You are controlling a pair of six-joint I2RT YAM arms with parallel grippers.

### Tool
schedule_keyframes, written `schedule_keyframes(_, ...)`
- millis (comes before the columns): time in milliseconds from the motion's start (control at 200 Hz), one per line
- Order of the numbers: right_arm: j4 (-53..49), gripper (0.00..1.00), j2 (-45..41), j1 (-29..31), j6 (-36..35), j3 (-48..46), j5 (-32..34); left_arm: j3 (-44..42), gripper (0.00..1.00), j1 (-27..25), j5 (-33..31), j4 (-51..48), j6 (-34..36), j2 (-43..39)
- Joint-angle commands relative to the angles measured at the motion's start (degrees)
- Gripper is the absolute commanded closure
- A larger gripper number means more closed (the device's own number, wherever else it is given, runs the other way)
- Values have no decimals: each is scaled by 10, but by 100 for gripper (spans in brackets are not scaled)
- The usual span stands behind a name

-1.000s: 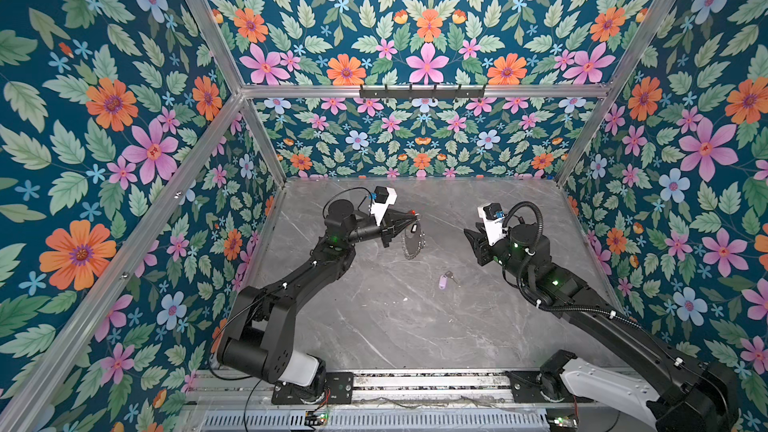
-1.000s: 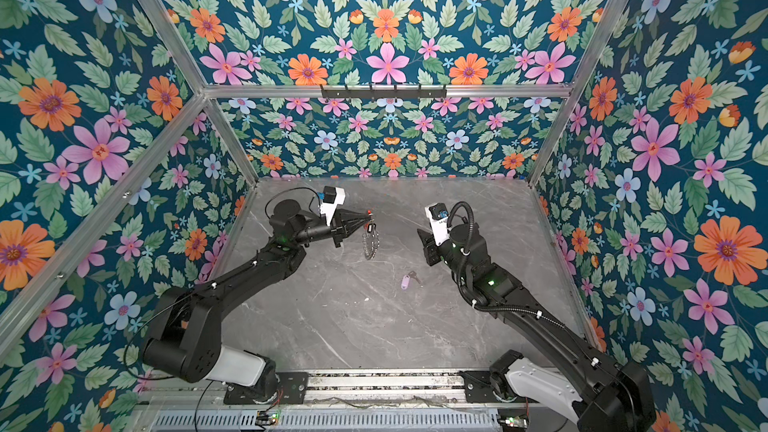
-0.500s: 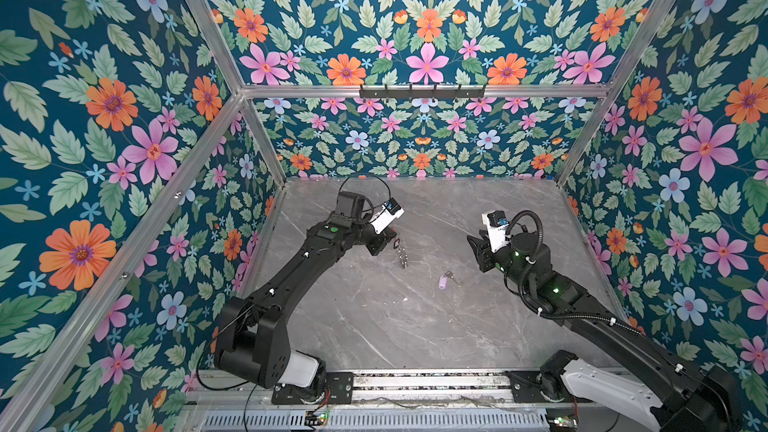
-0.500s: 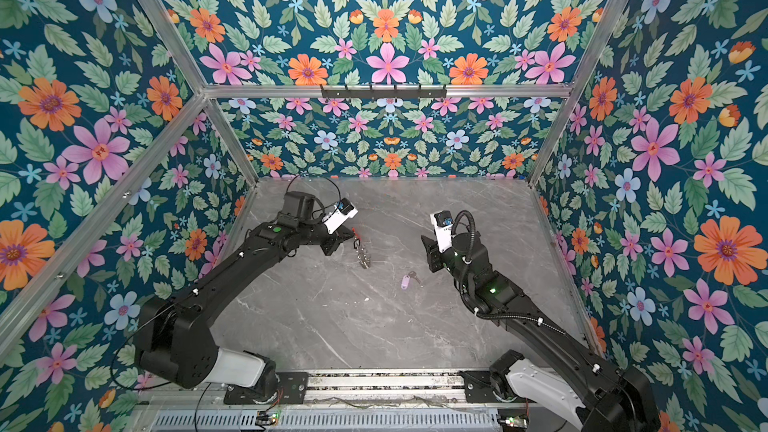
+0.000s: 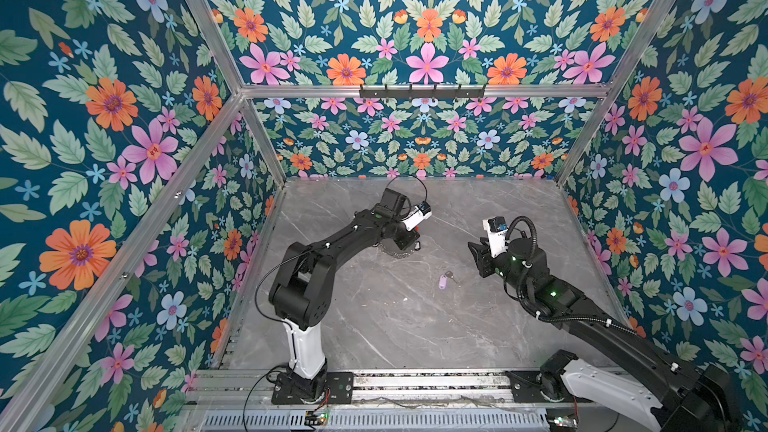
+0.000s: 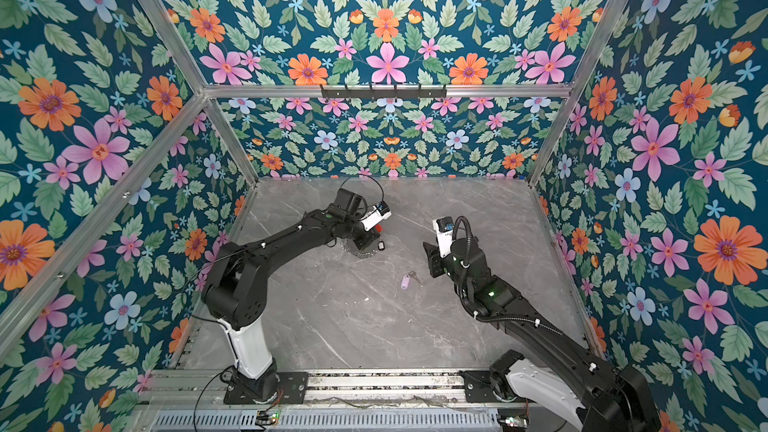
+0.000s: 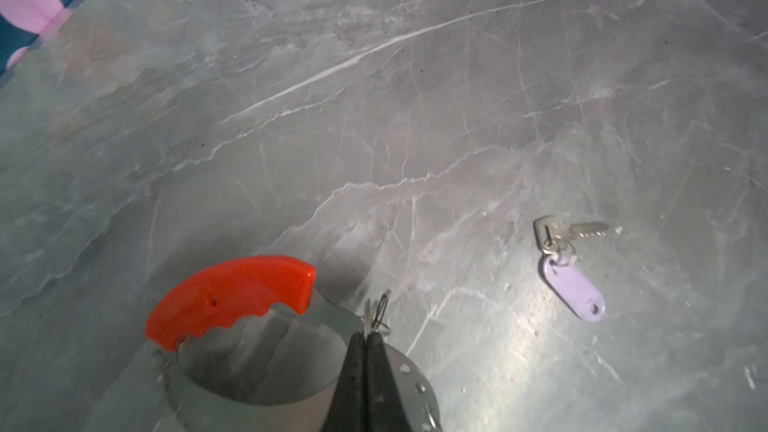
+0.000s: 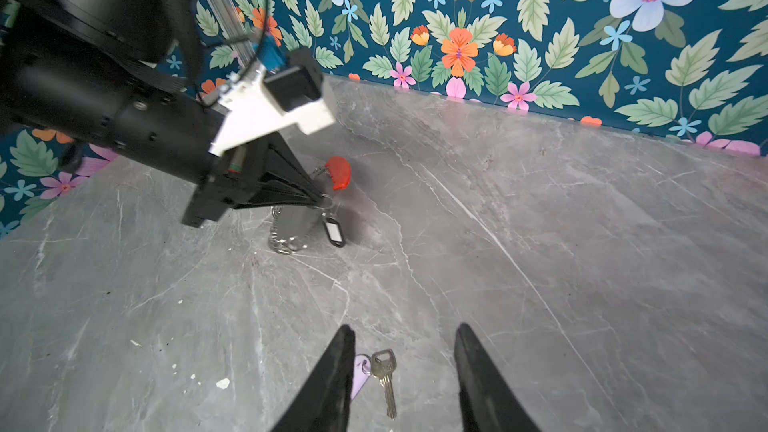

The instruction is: Put the keys on the keyring

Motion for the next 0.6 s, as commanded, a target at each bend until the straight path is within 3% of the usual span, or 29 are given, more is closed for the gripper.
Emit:
schedule_keyframes(0,5,59,-17,0,12,-11,7,17,100,0,-3,47,-38,35)
schedule_keyframes(180,10,59,-52,0,53,-58,12,31,100,0,6,100,-73,89)
schedule_keyframes(335,25,59,-75,0,93,-101,17,41,94,0,16,115,-90,112)
schedule_keyframes(495,15,58,-94,0,97,-116,33,40,74,5,20,124,-108,111)
schedule_keyframes(595,1,58,-109,0,73,-117,58,28,51,12,21,133,-124,90)
